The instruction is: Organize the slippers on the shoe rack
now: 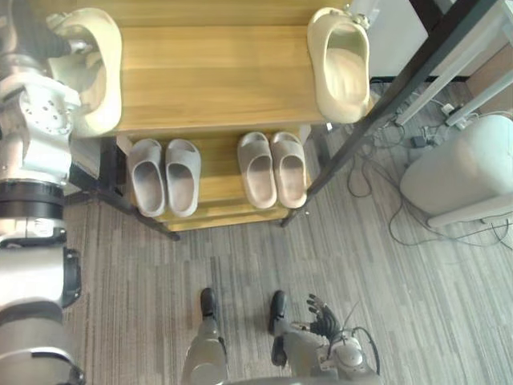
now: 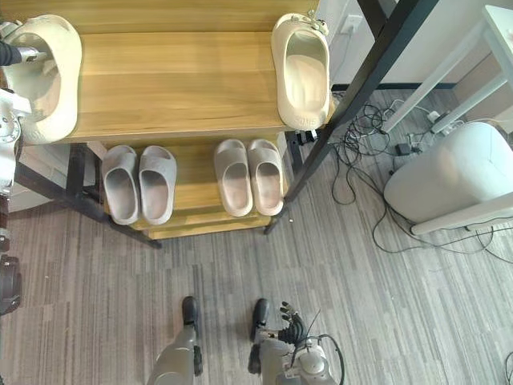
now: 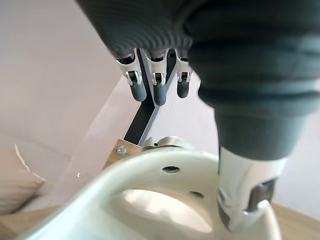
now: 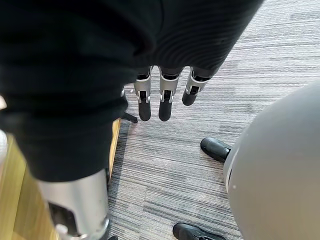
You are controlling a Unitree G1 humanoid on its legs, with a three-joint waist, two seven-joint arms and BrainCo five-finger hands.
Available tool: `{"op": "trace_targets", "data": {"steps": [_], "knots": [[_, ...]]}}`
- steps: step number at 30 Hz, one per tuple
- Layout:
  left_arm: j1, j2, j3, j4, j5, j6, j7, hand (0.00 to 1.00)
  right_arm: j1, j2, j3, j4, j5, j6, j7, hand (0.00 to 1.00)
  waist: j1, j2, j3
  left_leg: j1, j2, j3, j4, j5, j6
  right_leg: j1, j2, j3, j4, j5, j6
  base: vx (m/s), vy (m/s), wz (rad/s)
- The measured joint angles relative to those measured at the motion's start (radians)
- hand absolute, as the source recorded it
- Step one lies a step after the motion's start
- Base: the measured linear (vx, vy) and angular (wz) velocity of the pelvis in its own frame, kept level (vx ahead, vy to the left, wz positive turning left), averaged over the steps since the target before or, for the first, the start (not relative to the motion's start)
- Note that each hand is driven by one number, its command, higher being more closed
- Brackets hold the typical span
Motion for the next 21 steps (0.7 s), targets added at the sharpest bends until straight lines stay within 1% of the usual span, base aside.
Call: {"op": "trace_targets", "data": {"steps": [3,10,13,15,18,21], "knots": [[-0.028,0.000,-0.001,0.035,0.024,0.010,-0.006,0.00,0.000,0.000,-0.001,-0.010,0.000,-0.001,0.000,0.00,0.001,0.000,0.000,0.001,0.000,0.002,0.000,0.000,0.000,0.001,0.001,0.001,0.000,0.000,0.000,0.00,0.002,-0.01],[-0.048,0.008,-0.021,0.073,0.045,0.012,-0.021,0.00,0.000,0.000,0.000,-0.020,0.002,-0.004,0.001,0.00,0.001,-0.001,0.001,0.006,0.001,0.005,0.000,-0.002,-0.001,0.004,0.004,0.009,0.000,-0.001,-0.001,-0.01,0.006,-0.02],[-0.075,0.041,-0.064,0.099,0.061,0.011,-0.033,0.00,-0.001,-0.001,0.000,-0.020,0.006,-0.004,0.001,0.00,0.000,-0.006,0.004,0.008,0.002,0.011,0.000,-0.002,-0.001,0.001,0.004,0.015,0.000,-0.002,-0.002,-0.03,0.012,-0.05],[-0.083,0.047,-0.071,0.103,0.062,0.011,-0.042,0.00,-0.001,-0.001,0.000,-0.020,0.008,-0.004,0.001,0.00,-0.001,-0.008,0.005,0.008,0.003,0.013,0.000,-0.002,-0.001,0.000,0.004,0.018,0.000,-0.002,-0.002,-0.02,0.005,-0.02],[-0.114,0.049,-0.095,0.132,0.070,0.011,-0.050,0.00,-0.002,-0.001,0.000,-0.020,0.008,-0.004,0.003,0.00,-0.001,-0.016,0.009,0.008,0.003,0.014,0.000,-0.002,-0.001,-0.001,0.004,0.022,0.000,-0.002,-0.002,0.00,0.000,0.00],[-0.151,0.065,-0.125,0.147,0.080,0.009,-0.071,0.00,-0.009,-0.001,-0.001,-0.026,0.008,-0.004,0.003,0.00,-0.007,-0.035,0.023,0.008,0.003,0.017,0.000,-0.002,-0.001,-0.003,0.004,0.026,-0.001,-0.001,-0.002,-0.01,0.005,-0.01]]}}
